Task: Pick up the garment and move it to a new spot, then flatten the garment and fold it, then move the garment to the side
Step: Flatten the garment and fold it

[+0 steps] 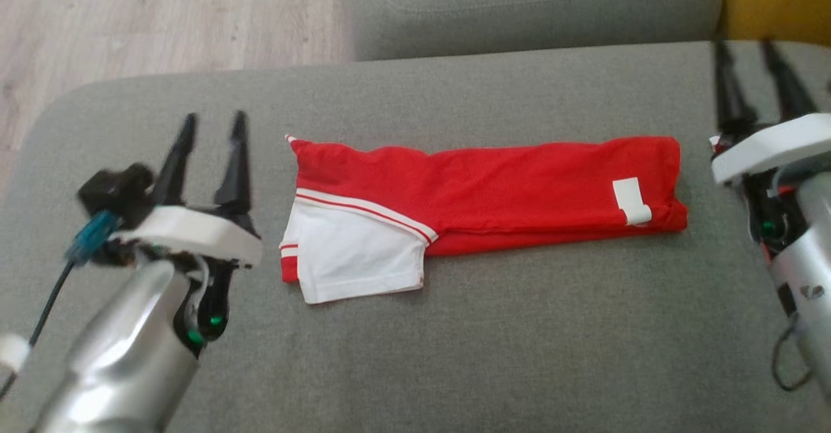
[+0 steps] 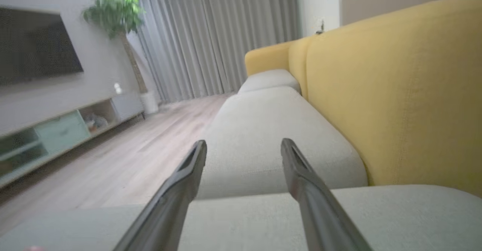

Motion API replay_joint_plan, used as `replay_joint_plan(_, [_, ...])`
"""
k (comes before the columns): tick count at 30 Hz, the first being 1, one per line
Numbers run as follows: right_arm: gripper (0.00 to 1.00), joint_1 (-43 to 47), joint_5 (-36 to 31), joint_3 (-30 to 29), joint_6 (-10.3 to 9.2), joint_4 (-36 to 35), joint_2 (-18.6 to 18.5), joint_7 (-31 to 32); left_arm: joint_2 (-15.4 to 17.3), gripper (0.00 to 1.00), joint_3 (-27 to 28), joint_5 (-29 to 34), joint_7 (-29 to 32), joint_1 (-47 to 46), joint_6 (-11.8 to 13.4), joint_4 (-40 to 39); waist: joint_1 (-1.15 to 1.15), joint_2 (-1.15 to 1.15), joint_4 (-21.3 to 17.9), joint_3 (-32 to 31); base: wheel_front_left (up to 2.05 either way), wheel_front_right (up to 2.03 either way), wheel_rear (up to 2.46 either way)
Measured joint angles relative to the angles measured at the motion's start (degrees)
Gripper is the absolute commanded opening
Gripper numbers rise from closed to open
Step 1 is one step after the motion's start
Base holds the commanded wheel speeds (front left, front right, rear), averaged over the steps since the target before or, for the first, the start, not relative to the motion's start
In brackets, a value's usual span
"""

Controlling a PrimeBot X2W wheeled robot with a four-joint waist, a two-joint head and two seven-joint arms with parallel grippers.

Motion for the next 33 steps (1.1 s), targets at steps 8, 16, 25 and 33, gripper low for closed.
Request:
replay_joint_plan(8, [1.00, 18.22, -16.17, -20.64, 0.00, -18.15, 14.06, -0.43, -8.60, 1.00, 18.08, 14.28, -0.20, 14.77, 1.07, -9.32, 0.00, 0.00, 0.57, -1.70, 0.00, 0.00, 0.00])
replay_joint_plan(16, [1.00, 32.65, -23.65, -22.56, 0.00, -23.95, 19.33, -0.42, -15.33, 1.00, 25.86, 26.76, -0.26, 26.53, -2.12, -10.14, -0.01, 0.00, 0.68, -2.16, 0.00, 0.00, 0.00])
replay_joint_plan(25, [1.00, 32.09, -26.94, -23.56, 0.00, -24.08, 20.24, -0.42, -18.78, 1.00, 30.80, 32.98, -0.26, 27.14, -6.41, -8.99, 0.00, 0.00, 0.83, 0.73, 0.00, 0.00, 0.00])
replay_joint_plan(33, [1.00, 21.87, -36.02, -33.78, 0.00, -12.88, 20.31, 4.79, -20.14, 1.00, 31.34, 35.23, -0.26, 21.87, -8.89, -7.91, 0.01, 0.00, 1.88, 6.03, 0.00, 0.00, 0.00])
